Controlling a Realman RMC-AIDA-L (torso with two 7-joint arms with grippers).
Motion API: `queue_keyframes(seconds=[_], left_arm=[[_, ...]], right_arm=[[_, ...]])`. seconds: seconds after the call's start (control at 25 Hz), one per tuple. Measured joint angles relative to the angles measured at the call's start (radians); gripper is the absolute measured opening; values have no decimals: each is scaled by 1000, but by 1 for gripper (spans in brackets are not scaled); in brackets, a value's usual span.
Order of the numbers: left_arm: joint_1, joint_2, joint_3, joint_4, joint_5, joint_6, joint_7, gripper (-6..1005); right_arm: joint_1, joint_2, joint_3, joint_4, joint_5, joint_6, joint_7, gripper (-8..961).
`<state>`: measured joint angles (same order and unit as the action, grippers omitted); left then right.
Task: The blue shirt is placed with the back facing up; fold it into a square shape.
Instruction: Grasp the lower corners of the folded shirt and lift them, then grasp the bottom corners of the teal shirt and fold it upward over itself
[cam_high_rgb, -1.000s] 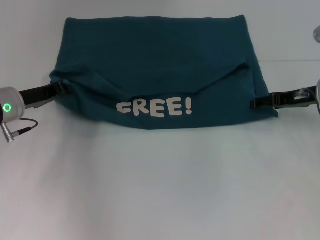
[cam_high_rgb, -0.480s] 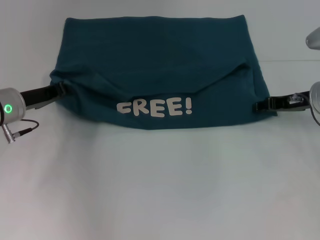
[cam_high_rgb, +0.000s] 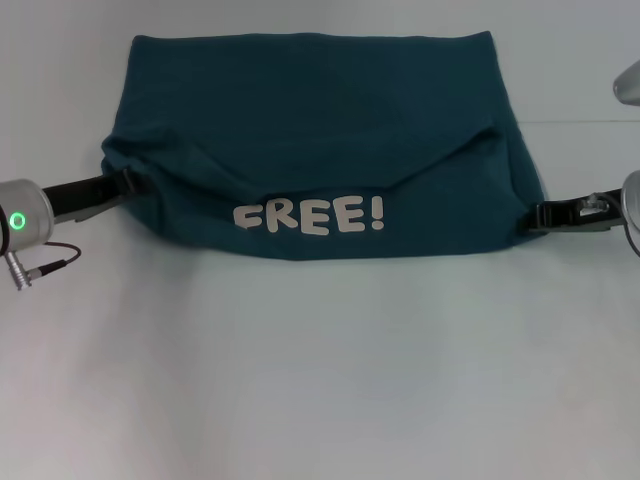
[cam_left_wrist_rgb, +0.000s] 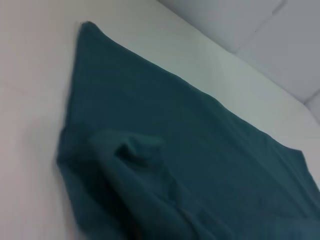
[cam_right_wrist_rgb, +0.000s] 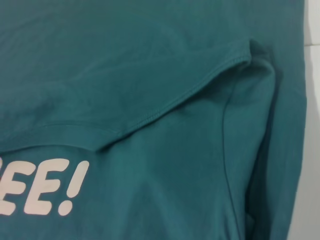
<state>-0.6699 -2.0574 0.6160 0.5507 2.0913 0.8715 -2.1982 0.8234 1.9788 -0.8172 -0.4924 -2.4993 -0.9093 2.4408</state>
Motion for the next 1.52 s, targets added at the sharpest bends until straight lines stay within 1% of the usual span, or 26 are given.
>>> queue_keyframes(seconds=[0.12,0.24,0.44,0.52,0.64,0.68,0.72,0.76,0.8,0.96,1.16,1.32,1.4,1.52], left_arm=[[3,16,1,8,7,79,-1,3],[21,33,2,54,43,195,-34,3],[66,44,0,179,164,394,-116,3],[87,47,-4,213,190,474,-120,3],[119,59,-12,248,228,618,-111,3],[119,59,-12,248,228,618,-111,3],[131,67,-34,261,267,713,-107,3],[135,69,-46,267,286,751,-107,3],[141,69,-62,277,314,800,-106,3],[160,62,-71,306,361,908,-106,3],[182,51,-67,312,433,1005,-105,3],[194,47,-69,312,501,1051,-96,5],[190,48,-83,313,517,1045,-94,6],[158,60,-141,313,513,1025,-97,8]], right_arm=[[-27,3,1,-73,1,-83,19,76],[-62,10,1,-177,1,-206,37,65],[-112,9,16,-310,1,-450,54,58],[-131,2,33,-335,1,-553,55,58],[-158,-7,45,-352,-1,-652,46,58],[-168,-9,45,-356,-3,-678,43,58],[-177,-10,42,-358,-4,-705,39,58],[-185,-12,40,-360,-4,-728,35,58],[-192,-13,38,-360,-5,-755,30,58],[-222,-22,38,-358,-6,-859,2,57],[-260,-27,45,-362,-7,-927,-9,57],[-289,-38,44,-356,-17,-938,-12,57],[-292,-42,67,-354,-20,-922,-15,57],[-276,-42,143,-345,-16,-886,-17,57]])
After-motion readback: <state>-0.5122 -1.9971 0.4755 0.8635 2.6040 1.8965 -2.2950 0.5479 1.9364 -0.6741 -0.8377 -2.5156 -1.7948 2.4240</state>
